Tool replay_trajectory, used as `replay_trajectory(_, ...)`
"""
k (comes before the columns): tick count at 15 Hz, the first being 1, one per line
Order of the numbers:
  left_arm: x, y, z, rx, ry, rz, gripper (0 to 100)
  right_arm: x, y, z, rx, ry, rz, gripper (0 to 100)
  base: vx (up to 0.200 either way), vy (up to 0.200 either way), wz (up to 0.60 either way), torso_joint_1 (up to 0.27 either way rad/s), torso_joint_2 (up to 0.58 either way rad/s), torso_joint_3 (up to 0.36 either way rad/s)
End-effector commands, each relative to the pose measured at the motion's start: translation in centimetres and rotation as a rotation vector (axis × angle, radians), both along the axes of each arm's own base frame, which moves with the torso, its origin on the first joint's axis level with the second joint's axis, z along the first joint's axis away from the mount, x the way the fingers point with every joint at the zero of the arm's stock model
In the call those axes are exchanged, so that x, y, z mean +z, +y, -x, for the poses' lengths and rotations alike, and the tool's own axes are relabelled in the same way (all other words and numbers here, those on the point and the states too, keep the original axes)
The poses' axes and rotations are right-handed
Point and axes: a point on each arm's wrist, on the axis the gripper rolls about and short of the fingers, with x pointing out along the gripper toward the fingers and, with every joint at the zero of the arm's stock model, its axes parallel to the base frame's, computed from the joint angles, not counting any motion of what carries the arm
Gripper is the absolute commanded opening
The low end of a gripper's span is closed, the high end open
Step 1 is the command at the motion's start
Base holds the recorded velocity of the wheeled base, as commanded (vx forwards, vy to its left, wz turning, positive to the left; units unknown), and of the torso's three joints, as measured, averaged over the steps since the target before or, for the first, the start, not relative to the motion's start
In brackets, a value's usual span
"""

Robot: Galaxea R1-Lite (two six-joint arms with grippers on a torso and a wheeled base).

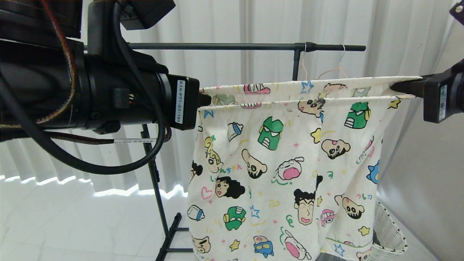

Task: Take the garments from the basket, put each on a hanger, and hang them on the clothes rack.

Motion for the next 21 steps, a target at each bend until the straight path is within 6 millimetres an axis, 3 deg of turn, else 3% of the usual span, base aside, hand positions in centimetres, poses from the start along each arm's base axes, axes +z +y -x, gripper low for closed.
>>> replay_trajectory(1,0.0,-0.5,0.3,-0.018,0.0,0.0,0,0.0,0.1,-0.3,0.0,0.015,0.009,0,0.0,0.0,0.0,0.0,0.0,0.0)
replay_trajectory(5,-0.2,-1.0,-0.1,-0.025,0.002,0.002,0,-0.2,-2.4,2.2,-0.032,0.091,0.023,0,0.0,0.0,0.0,0.0,0.0,0.0)
replay_trajectory(8,-0.6,-3.5,-2.5,-0.028,-0.039,0.041,0,-2.6,-3.8,5.7,0.159,0.201,-0.022,0,0.0,0.0,0.0,0.0,0.0,0.0)
replay_trajectory(11,0.0,-5.8,-4.1,-0.048,-0.067,0.073,0,-4.2,-3.2,8.3,0.345,0.241,0.013,0,0.0,0.0,0.0,0.0,0.0,0.0)
replay_trajectory(14,0.5,-6.5,-4.7,-0.049,-0.083,0.091,0,-4.2,-1.3,8.9,0.487,0.256,0.045,0,0.0,0.0,0.0,0.0,0.0,0.0)
replay_trajectory(18,0.6,-5.8,-4.0,-0.051,-0.078,0.085,0,-3.4,-0.8,9.2,0.531,0.233,0.04,0,0.0,0.0,0.0,0.0,0.0,0.0)
replay_trajectory(21,0.4,-3.5,-0.8,-0.084,0.048,-0.029,0,-3.5,-0.8,8.8,0.408,0.213,0.068,0,0.0,0.0,0.0,0.0,0.0,0.0)
